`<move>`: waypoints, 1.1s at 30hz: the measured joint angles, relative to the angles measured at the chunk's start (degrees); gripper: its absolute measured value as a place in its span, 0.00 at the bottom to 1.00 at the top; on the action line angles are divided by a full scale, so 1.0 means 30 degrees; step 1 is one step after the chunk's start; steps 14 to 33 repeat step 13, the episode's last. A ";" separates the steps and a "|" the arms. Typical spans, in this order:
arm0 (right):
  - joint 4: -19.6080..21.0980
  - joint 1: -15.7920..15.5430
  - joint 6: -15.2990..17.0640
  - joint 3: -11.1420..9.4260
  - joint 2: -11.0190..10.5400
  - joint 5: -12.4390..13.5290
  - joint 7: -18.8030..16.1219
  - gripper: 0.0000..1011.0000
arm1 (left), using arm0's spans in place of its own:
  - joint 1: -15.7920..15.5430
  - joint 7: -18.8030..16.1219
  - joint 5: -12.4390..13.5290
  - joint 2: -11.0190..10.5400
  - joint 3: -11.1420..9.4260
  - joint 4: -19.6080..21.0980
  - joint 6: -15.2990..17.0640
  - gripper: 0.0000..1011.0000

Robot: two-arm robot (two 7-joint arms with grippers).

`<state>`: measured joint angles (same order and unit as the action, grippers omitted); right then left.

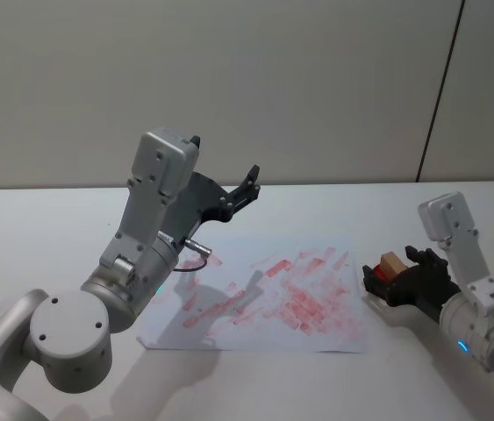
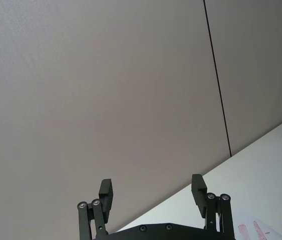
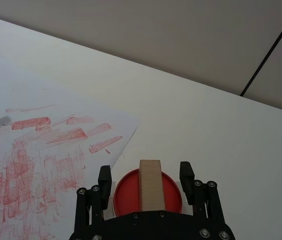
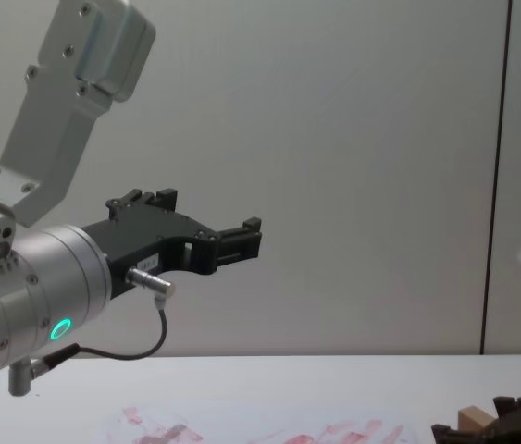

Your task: Use the one hand to pick up the stamp and affix it onto the A4 paper.

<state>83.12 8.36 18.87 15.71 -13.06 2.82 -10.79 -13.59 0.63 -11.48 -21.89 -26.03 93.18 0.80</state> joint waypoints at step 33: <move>-0.0084 0.0030 -0.0035 0.0028 0.0024 -0.0055 -0.0026 0.99 | 0.0000 -0.0001 0.0000 0.0000 0.0000 0.0000 -0.0001 0.99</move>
